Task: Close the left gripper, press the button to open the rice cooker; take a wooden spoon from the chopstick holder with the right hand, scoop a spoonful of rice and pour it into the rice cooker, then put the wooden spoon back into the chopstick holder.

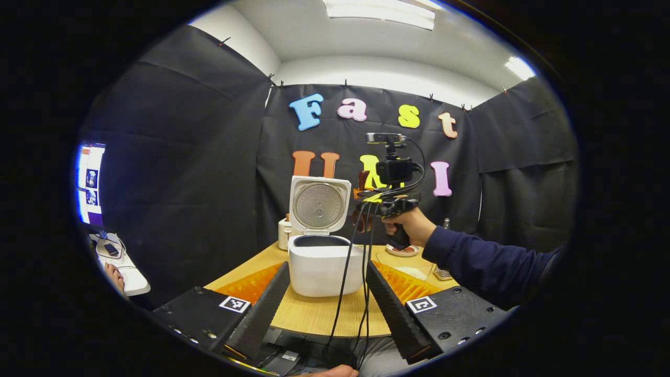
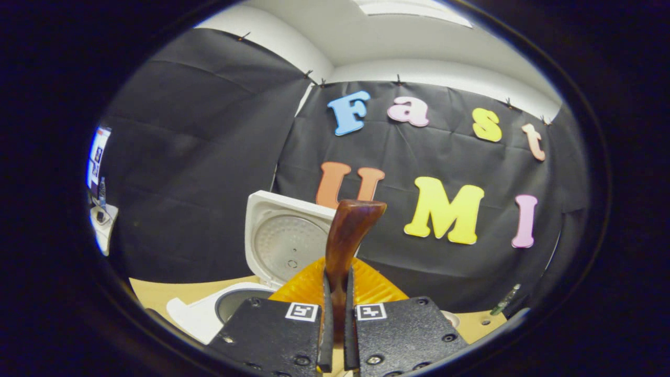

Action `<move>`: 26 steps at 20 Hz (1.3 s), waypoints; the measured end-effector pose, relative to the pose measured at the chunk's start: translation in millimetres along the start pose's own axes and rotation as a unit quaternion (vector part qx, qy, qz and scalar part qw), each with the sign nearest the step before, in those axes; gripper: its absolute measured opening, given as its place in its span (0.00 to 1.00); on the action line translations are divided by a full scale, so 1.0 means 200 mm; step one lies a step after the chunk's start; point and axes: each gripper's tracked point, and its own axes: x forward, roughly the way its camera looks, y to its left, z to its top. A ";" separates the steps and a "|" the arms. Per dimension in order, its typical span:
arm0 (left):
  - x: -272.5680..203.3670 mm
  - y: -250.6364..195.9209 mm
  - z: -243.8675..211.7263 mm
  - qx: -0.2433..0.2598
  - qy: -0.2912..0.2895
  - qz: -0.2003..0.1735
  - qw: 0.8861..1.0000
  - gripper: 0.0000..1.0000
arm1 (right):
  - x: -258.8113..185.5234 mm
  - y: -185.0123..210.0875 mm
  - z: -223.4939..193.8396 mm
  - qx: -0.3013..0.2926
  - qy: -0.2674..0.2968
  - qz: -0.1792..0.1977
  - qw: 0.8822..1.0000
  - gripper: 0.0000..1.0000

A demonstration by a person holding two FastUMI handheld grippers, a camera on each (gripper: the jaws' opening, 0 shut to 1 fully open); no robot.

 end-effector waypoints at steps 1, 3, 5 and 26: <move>0.01 0.00 0.00 0.001 0.003 0.006 1.000 0.93 | -0.04 -0.06 0.00 0.013 0.004 -0.005 1.000 0.13; 0.04 0.00 0.02 -0.002 -0.002 0.013 1.000 0.93 | -0.13 -0.19 0.00 0.038 0.007 -0.016 0.999 0.13; 0.07 -0.03 0.02 -0.010 0.000 0.008 1.000 0.94 | -0.22 -0.32 0.02 0.054 -0.005 -0.019 0.998 0.13; 0.45 -0.27 -0.04 -0.019 -0.007 0.000 1.000 0.94 | -0.85 -1.58 -0.62 0.100 0.048 -0.172 0.979 0.13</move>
